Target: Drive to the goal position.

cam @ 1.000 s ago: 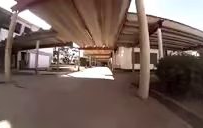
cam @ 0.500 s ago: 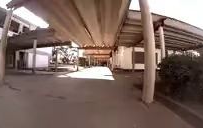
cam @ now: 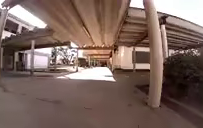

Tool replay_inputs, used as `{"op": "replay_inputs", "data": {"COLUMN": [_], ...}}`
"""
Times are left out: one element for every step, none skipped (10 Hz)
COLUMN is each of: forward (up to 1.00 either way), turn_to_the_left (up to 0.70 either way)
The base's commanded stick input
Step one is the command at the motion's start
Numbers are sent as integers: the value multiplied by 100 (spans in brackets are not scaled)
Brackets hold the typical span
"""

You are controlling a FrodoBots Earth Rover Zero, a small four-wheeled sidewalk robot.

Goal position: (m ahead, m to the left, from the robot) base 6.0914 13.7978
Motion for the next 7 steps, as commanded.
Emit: {"op": "replay_inputs", "data": {"forward": [50, 50, 50, 50, 50, 50, 50], "turn_to_the_left": [0, 0, 0, 0, 0, 0, 2]}}
